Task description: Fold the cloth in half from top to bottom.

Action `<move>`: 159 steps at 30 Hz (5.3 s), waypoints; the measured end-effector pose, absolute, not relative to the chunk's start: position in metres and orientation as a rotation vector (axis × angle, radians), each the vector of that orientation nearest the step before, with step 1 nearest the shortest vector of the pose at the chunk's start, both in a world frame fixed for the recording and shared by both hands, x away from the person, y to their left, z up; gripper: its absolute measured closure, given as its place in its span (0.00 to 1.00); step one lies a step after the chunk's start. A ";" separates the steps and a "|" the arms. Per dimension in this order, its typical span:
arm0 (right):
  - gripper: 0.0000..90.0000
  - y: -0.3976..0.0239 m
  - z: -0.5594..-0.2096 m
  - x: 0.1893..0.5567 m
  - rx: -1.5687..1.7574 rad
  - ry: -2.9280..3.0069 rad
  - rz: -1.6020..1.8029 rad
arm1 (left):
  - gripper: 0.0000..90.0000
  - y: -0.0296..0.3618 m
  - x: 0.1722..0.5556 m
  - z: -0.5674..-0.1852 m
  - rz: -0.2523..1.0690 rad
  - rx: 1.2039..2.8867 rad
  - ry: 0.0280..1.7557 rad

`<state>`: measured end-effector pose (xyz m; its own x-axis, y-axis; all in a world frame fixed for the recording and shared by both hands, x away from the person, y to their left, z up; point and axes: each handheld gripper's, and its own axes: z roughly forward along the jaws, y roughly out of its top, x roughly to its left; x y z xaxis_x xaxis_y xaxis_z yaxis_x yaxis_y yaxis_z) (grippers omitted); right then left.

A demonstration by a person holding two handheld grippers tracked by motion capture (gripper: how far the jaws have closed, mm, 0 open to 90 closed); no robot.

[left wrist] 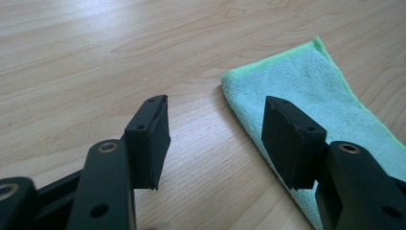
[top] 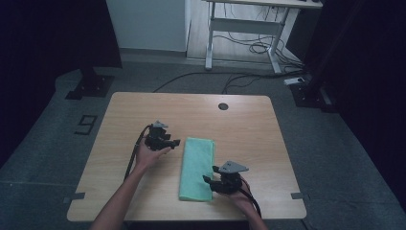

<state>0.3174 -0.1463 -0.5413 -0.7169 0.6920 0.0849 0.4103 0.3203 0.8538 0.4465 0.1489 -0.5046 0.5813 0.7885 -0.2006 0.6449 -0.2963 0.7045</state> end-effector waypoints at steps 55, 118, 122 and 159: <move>0.46 -0.159 -0.533 0.428 1.287 2.208 1.256 | 0.49 0.124 0.466 -0.524 0.178 2.041 1.137; 0.62 -0.141 -0.552 0.450 1.297 2.201 1.124 | 0.62 0.107 0.470 -0.539 0.133 2.060 1.145; 0.68 -0.137 -0.552 0.450 1.285 2.207 1.116 | 0.69 0.105 0.470 -0.540 0.129 2.064 1.128; 0.96 -0.150 -0.493 0.460 1.179 2.107 1.361 | 0.97 0.109 0.470 -0.478 0.238 2.002 0.985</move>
<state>0.4604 -0.1499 -0.4931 -0.5826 0.8026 0.1282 0.4469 0.1846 0.8753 0.4700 0.1090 -0.4782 0.6692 0.7186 -0.1892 0.5526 -0.3110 0.7733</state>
